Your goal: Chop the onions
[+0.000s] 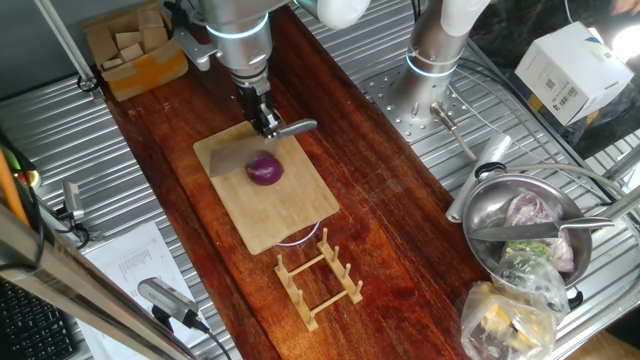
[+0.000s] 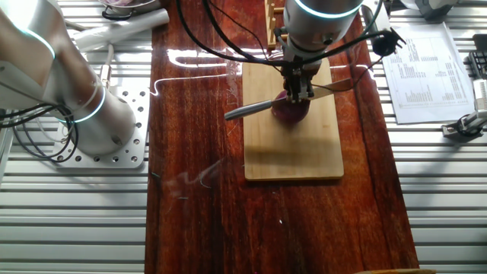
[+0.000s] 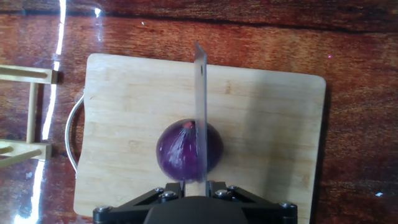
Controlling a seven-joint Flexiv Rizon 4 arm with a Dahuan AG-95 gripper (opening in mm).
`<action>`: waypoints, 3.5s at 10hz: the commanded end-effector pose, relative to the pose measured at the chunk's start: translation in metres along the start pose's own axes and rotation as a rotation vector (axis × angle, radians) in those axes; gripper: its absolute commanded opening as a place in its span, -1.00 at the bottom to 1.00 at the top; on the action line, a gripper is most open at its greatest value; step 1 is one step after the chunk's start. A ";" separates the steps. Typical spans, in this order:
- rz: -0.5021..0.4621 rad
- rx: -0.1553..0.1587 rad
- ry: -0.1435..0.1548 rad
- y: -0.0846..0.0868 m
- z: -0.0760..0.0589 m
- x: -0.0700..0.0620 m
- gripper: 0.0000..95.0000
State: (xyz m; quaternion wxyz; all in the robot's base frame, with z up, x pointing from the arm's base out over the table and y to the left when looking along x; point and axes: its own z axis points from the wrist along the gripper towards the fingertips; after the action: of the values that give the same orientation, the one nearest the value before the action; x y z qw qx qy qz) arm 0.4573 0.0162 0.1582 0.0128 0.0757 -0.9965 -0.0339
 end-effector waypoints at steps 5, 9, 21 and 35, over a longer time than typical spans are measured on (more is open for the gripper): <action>0.000 0.000 -0.001 0.000 0.001 0.000 -1.00; -0.009 0.003 -0.014 -0.002 0.002 -0.009 -1.00; -0.004 -0.003 -0.015 0.002 0.018 -0.033 -1.00; -0.007 -0.014 -0.018 0.003 0.007 -0.030 -1.00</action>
State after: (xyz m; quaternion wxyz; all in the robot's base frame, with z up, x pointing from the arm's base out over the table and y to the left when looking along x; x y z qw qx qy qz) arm 0.4865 0.0245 0.1586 0.0046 0.0789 -0.9960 -0.0418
